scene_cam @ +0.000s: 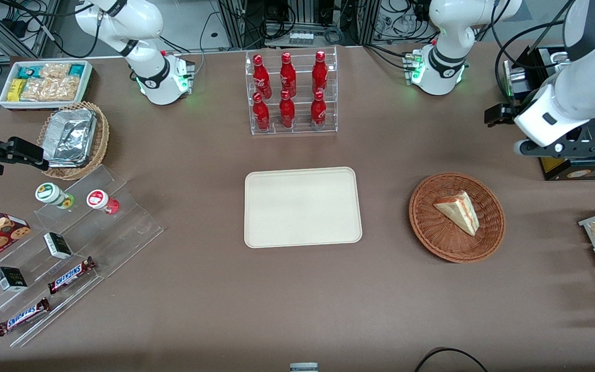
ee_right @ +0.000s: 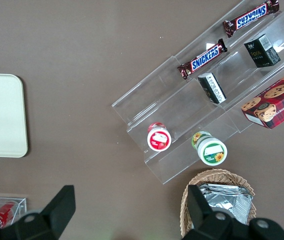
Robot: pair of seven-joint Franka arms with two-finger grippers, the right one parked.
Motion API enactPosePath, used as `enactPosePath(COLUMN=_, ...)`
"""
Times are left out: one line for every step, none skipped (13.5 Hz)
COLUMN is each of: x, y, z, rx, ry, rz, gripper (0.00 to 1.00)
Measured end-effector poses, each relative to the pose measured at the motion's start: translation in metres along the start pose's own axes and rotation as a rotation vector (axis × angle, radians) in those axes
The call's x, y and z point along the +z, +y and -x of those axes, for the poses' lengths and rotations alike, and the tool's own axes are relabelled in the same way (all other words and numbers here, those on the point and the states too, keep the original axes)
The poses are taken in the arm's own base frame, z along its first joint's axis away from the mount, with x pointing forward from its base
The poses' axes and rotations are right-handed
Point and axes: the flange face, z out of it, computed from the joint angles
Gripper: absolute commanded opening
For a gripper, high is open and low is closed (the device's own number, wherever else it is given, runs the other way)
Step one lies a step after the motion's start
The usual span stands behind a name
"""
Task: Place sandwich from basket to tray
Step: 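Move the left gripper out toward the wicker basket with the sandwich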
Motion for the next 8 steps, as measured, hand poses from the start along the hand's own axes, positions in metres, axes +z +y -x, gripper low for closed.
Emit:
enactPosePath(x=-0.002, y=-0.003, z=0.001, rx=-0.003, ry=0.005, rz=0.002, gripper=1.0)
enactPosePath(x=-0.003, y=-0.005, z=0.002, rx=-0.006, ry=0.006, rz=0.003, gripper=1.0)
enactPosePath(x=-0.003, y=-0.007, z=0.002, rx=-0.007, ry=0.006, rz=0.004, gripper=1.0)
enactPosePath(x=-0.002, y=-0.007, z=0.001, rx=-0.006, ry=0.005, rz=0.006, gripper=1.0)
enactPosePath(x=0.0, y=-0.006, z=-0.002, rx=-0.003, ry=0.003, rz=0.016, gripper=1.0)
enactPosePath(x=0.002, y=-0.006, z=-0.007, rx=-0.001, ry=0.001, rz=0.028, gripper=1.0)
enactPosePath(x=0.005, y=-0.007, z=-0.014, rx=-0.002, ry=0.005, rz=0.036, gripper=1.0)
enactPosePath(x=0.01, y=-0.009, z=-0.021, rx=-0.003, ry=0.01, rz=0.041, gripper=1.0)
